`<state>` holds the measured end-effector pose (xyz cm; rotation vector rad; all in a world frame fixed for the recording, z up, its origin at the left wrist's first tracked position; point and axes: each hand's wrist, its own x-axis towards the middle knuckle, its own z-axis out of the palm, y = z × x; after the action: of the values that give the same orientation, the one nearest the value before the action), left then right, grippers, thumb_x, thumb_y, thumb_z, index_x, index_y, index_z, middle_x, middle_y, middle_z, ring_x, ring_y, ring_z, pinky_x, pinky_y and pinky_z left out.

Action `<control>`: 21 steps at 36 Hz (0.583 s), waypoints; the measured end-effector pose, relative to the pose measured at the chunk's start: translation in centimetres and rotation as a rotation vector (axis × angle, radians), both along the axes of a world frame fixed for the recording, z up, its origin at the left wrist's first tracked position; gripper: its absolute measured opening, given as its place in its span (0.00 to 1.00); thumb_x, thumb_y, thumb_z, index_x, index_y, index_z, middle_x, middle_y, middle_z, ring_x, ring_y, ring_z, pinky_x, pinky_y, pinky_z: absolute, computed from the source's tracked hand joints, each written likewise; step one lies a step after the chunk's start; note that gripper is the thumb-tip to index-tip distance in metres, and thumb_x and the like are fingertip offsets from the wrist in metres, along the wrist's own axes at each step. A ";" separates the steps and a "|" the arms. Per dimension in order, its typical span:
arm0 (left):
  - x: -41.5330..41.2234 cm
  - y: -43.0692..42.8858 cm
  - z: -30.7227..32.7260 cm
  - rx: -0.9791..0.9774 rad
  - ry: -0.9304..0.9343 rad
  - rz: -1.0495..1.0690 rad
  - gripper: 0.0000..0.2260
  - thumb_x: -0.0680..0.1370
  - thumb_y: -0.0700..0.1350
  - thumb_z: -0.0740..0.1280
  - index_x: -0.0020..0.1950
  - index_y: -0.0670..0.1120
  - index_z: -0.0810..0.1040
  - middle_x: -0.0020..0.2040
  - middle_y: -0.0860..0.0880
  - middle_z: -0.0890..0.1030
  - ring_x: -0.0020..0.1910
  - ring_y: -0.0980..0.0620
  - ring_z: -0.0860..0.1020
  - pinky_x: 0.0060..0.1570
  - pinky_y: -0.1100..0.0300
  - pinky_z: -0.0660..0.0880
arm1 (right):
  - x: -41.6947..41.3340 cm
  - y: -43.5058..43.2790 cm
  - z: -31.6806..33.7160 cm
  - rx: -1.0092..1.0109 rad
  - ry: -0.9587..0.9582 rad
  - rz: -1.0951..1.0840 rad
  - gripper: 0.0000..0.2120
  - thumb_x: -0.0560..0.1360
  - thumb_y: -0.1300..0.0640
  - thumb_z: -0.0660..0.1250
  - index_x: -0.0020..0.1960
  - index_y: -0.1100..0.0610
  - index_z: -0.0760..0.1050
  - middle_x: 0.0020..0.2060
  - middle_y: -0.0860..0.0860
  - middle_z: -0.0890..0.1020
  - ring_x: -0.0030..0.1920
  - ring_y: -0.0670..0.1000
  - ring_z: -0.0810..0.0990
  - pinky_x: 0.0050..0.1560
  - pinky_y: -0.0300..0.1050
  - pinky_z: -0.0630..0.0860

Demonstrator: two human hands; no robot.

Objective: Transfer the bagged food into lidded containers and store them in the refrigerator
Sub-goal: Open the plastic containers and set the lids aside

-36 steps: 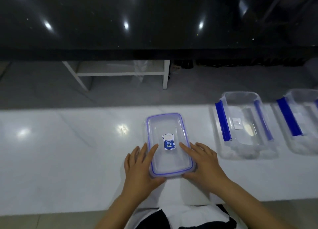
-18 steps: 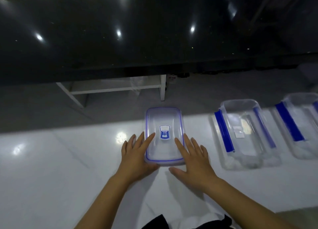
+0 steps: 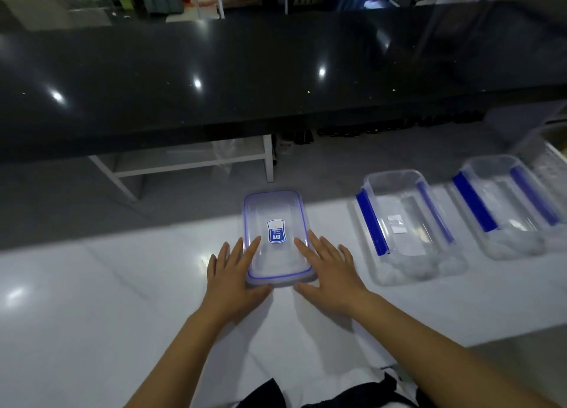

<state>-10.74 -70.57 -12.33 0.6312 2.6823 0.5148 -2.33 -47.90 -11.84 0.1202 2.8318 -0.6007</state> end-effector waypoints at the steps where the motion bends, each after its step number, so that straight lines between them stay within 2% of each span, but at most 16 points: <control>1: 0.1 0.0 0.1 -0.001 -0.001 0.004 0.43 0.73 0.70 0.64 0.79 0.66 0.41 0.83 0.52 0.50 0.81 0.43 0.44 0.77 0.43 0.42 | 0.0 0.0 0.0 0.003 -0.004 0.004 0.41 0.75 0.30 0.57 0.75 0.32 0.31 0.81 0.44 0.40 0.80 0.51 0.41 0.77 0.56 0.38; 5: 0.4 0.3 0.7 -0.034 -0.040 -0.006 0.45 0.73 0.68 0.67 0.79 0.65 0.39 0.83 0.50 0.45 0.81 0.42 0.42 0.77 0.42 0.43 | -0.2 0.3 0.9 -0.009 -0.052 0.009 0.43 0.75 0.32 0.61 0.78 0.36 0.35 0.81 0.45 0.41 0.80 0.53 0.41 0.77 0.58 0.40; 8: 1.3 0.5 1.9 -0.004 -0.056 -0.004 0.47 0.72 0.69 0.68 0.79 0.64 0.38 0.82 0.50 0.39 0.81 0.42 0.39 0.77 0.42 0.43 | 0.3 0.4 2.4 -0.029 -0.071 -0.032 0.44 0.75 0.30 0.61 0.78 0.37 0.36 0.81 0.45 0.39 0.80 0.55 0.38 0.77 0.62 0.42; 11: 3.0 1.0 3.4 0.095 -0.030 0.017 0.46 0.71 0.70 0.67 0.77 0.67 0.37 0.82 0.52 0.38 0.81 0.44 0.38 0.78 0.43 0.44 | 2.4 1.0 4.2 -0.018 -0.019 -0.098 0.41 0.76 0.30 0.58 0.77 0.35 0.35 0.80 0.43 0.38 0.79 0.52 0.34 0.77 0.61 0.40; 16: 6.9 4.0 5.0 0.187 0.003 -0.011 0.45 0.67 0.75 0.59 0.75 0.70 0.35 0.78 0.59 0.31 0.80 0.49 0.34 0.77 0.46 0.41 | 9.1 3.6 6.7 -0.109 0.124 -0.312 0.35 0.75 0.29 0.57 0.69 0.22 0.34 0.79 0.38 0.40 0.79 0.46 0.35 0.76 0.56 0.40; 19: 9.2 7.1 5.6 0.202 0.031 -0.046 0.44 0.67 0.76 0.57 0.73 0.72 0.32 0.77 0.62 0.28 0.79 0.51 0.32 0.76 0.47 0.39 | 13.1 6.3 7.8 -0.093 0.141 -0.439 0.33 0.74 0.27 0.56 0.67 0.20 0.36 0.80 0.39 0.42 0.79 0.47 0.38 0.77 0.57 0.44; 21: 10.8 9.5 5.9 0.246 0.031 -0.065 0.43 0.68 0.76 0.57 0.73 0.73 0.33 0.75 0.64 0.26 0.78 0.53 0.31 0.76 0.46 0.41 | 15.6 8.3 8.6 -0.090 0.128 -0.511 0.32 0.72 0.26 0.54 0.68 0.23 0.38 0.80 0.40 0.43 0.80 0.48 0.39 0.78 0.58 0.45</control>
<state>0.07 -61.10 -6.38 0.7967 2.6385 0.8319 13.24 -39.55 -3.28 0.8327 2.8913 -0.8610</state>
